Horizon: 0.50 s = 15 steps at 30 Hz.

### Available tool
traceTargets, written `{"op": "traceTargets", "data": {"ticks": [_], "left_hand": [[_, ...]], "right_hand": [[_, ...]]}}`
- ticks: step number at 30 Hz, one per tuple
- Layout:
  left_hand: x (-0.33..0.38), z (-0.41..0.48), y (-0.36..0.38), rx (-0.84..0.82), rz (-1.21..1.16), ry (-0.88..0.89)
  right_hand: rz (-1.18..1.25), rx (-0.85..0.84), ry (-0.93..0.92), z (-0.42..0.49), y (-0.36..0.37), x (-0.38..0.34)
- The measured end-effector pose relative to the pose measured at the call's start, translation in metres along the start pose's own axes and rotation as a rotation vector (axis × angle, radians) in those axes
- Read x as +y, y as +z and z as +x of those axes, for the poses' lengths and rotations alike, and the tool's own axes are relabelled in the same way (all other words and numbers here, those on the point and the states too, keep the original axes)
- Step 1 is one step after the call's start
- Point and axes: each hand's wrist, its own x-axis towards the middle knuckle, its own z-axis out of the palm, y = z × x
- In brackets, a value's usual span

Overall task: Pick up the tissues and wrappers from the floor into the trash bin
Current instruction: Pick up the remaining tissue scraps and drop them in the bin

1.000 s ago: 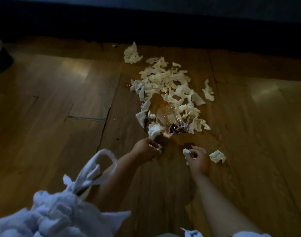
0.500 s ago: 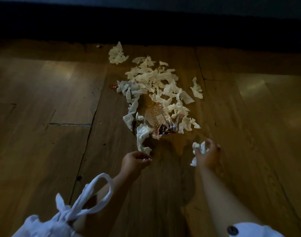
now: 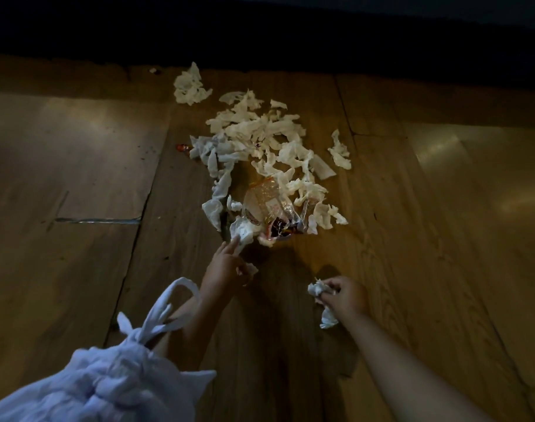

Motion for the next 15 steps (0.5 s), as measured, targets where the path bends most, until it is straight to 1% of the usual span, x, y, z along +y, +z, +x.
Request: {"op": "traceTargets", "data": {"ticks": [2, 3, 7, 9, 10, 12, 13, 15], "left_hand": [[-0.012, 0.002, 0.005, 0.02, 0.004, -0.028], [-0.015, -0.001, 0.006, -0.001, 0.042, -0.024], [-0.021, -0.017, 0.008, 0.012, 0.129, -0.018], [-0.025, -0.026, 0.006, 0.017, 0.12, -0.05], [-0.026, -0.029, 0.004, 0.01, 0.071, -0.069], [-0.031, -0.036, -0.002, 0.01, -0.036, -0.087], [-0.033, -0.037, -0.004, 0.033, -0.04, -0.091], [-0.032, -0.041, -0.009, 0.138, -0.055, -0.118]], "right_hand": [[0.054, 0.01, 0.009, -0.004, -0.003, -0.008], [0.107, 0.037, 0.016, -0.004, -0.004, -0.013], [0.436, 0.191, 0.026, 0.006, -0.009, -0.056], [0.561, 0.201, 0.002, 0.018, -0.009, -0.084], [0.601, 0.19, -0.011, 0.024, -0.007, -0.098], [0.616, 0.149, 0.01, 0.037, 0.001, -0.121], [0.579, 0.126, 0.038, 0.043, 0.007, -0.13], [0.475, 0.083, 0.076, 0.051, 0.023, -0.139]]}}
